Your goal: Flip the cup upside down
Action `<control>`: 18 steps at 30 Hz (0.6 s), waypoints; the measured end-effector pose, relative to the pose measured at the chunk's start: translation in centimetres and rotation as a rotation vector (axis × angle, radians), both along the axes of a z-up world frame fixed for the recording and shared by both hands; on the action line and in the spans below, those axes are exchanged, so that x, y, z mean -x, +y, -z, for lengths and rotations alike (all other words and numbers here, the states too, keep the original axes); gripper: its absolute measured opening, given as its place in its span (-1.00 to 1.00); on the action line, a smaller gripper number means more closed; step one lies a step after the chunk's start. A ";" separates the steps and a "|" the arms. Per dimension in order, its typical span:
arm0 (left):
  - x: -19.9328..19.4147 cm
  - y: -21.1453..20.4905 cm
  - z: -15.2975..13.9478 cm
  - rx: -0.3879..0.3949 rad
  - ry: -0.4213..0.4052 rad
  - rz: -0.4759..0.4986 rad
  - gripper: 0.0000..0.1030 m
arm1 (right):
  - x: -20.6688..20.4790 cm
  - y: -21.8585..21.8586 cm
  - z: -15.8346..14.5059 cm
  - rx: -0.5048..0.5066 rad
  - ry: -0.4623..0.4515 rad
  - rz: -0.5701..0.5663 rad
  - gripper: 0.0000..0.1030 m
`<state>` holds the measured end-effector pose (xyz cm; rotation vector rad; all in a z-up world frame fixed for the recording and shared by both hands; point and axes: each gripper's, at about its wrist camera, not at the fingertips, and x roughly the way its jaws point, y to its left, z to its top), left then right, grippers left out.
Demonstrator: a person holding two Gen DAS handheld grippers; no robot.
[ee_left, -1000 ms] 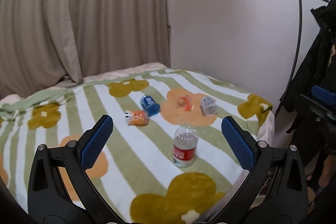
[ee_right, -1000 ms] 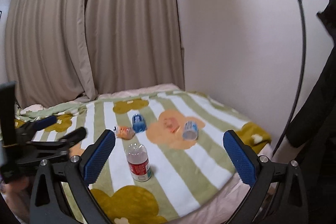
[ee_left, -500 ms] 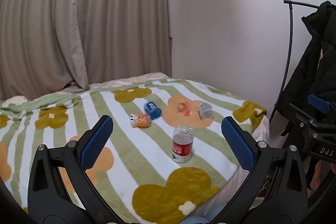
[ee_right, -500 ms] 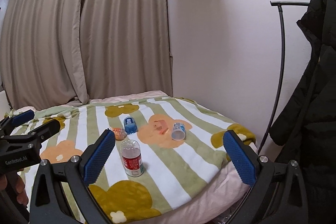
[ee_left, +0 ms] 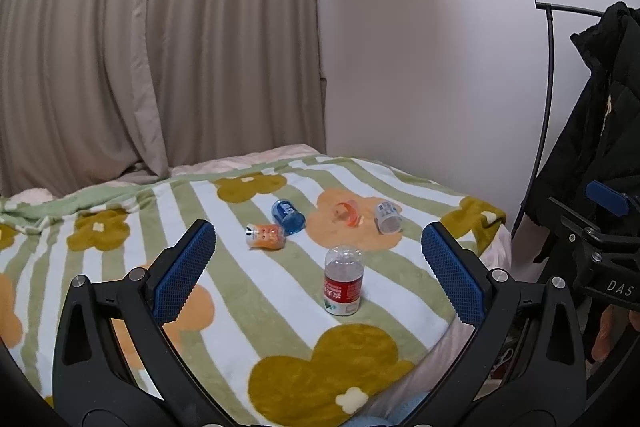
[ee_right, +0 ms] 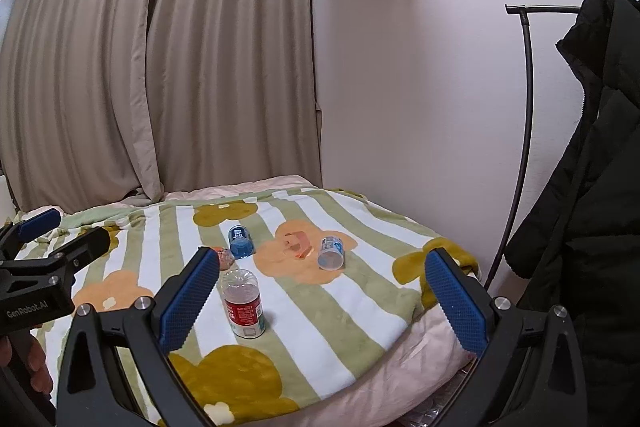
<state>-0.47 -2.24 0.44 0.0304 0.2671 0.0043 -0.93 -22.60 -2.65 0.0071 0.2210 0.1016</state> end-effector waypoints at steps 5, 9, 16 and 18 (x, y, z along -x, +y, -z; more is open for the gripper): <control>-0.1 -0.2 0.0 -0.021 -0.002 -0.016 0.99 | 0.0 0.1 0.0 -0.001 0.000 0.002 0.99; -0.1 -0.2 -0.1 -0.030 -0.011 -0.020 0.99 | 0.0 0.0 0.0 -0.003 0.000 0.003 0.99; 0.1 -0.3 -0.2 -0.022 -0.021 -0.002 0.99 | -0.2 0.0 0.0 -0.001 0.002 0.003 0.99; 0.2 -0.3 -0.2 -0.019 -0.019 0.002 0.99 | -0.2 0.0 0.0 0.001 0.003 0.005 0.99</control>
